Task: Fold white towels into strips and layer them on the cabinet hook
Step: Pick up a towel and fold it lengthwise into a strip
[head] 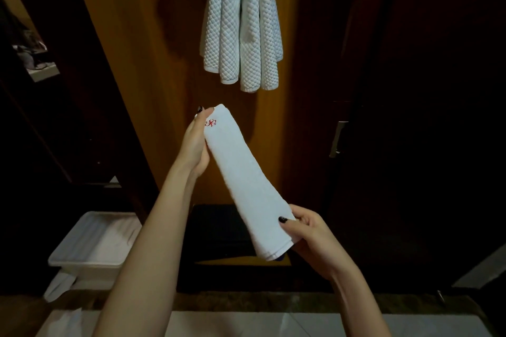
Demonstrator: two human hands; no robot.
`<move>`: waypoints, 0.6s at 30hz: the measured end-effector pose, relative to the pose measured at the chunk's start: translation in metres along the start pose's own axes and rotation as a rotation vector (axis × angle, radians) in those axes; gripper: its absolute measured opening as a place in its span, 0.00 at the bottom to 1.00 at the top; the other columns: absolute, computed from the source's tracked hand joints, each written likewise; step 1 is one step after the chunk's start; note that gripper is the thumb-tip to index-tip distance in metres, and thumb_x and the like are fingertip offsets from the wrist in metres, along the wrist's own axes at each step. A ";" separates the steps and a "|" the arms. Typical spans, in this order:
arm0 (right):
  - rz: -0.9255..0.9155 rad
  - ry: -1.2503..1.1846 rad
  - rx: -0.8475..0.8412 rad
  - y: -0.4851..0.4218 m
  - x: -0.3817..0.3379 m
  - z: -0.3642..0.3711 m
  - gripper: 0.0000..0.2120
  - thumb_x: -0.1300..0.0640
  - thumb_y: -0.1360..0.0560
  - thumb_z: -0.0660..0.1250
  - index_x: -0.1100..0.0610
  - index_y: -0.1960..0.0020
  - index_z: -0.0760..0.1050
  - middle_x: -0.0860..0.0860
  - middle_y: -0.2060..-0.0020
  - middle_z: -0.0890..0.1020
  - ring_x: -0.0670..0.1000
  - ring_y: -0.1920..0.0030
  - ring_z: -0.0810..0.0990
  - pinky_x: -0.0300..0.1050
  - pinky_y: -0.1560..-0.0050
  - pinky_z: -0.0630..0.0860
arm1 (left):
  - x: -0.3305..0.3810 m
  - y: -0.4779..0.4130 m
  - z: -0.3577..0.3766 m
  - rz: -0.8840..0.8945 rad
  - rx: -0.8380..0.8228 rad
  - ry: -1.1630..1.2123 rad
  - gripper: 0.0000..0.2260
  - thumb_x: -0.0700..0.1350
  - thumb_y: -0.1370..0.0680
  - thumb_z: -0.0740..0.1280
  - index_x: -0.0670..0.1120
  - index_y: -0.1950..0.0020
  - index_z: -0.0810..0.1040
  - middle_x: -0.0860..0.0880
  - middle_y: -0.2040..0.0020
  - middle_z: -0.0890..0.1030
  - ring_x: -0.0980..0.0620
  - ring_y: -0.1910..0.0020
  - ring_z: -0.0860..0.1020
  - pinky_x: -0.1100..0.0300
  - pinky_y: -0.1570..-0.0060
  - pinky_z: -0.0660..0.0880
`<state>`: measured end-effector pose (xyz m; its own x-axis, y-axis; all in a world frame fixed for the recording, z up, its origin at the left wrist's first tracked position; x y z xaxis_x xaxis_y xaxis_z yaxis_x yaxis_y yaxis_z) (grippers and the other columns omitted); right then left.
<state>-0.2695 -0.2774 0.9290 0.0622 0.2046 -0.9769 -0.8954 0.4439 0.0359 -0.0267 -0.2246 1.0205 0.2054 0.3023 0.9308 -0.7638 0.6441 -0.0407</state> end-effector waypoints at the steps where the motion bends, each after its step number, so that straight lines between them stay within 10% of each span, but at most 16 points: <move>1: 0.010 -0.009 0.010 -0.001 0.000 0.001 0.15 0.52 0.27 0.69 0.56 0.43 0.82 0.61 0.51 0.82 0.61 0.52 0.76 0.49 0.57 0.69 | 0.003 0.000 0.002 0.007 -0.020 0.000 0.20 0.51 0.19 0.63 0.42 0.31 0.73 0.38 0.35 0.77 0.42 0.35 0.76 0.46 0.34 0.72; 9: 0.016 0.179 -0.024 -0.009 0.000 0.007 0.28 0.40 0.29 0.71 0.66 0.47 0.78 0.61 0.54 0.77 0.60 0.56 0.74 0.56 0.56 0.64 | 0.019 -0.001 0.017 0.145 -0.087 -0.084 0.17 0.39 0.19 0.62 0.43 0.29 0.69 0.46 0.41 0.78 0.52 0.45 0.80 0.59 0.49 0.78; 14: -0.036 0.175 -0.033 -0.010 0.002 0.004 0.20 0.45 0.29 0.69 0.56 0.43 0.83 0.44 0.31 0.73 0.46 0.35 0.75 0.45 0.38 0.72 | 0.022 0.003 0.020 0.175 -0.132 -0.049 0.18 0.36 0.21 0.64 0.44 0.31 0.72 0.48 0.43 0.79 0.52 0.46 0.80 0.58 0.50 0.79; 18: 0.012 0.109 -0.055 -0.008 0.006 0.006 0.23 0.44 0.29 0.69 0.61 0.45 0.81 0.53 0.50 0.82 0.54 0.51 0.79 0.46 0.55 0.71 | 0.029 0.007 0.028 0.178 -0.199 0.034 0.15 0.36 0.21 0.64 0.46 0.35 0.74 0.48 0.45 0.81 0.52 0.47 0.81 0.59 0.52 0.79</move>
<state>-0.2589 -0.2743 0.9241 0.0061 0.1123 -0.9937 -0.9187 0.3931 0.0388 -0.0436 -0.2311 1.0573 0.1014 0.4444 0.8901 -0.6554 0.7029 -0.2763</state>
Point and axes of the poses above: each hand's wrist, its own y-axis away from the middle knuckle, its own z-axis out of the palm, x = y × z, the point moved 5 cm from there along -y, towards the middle knuckle
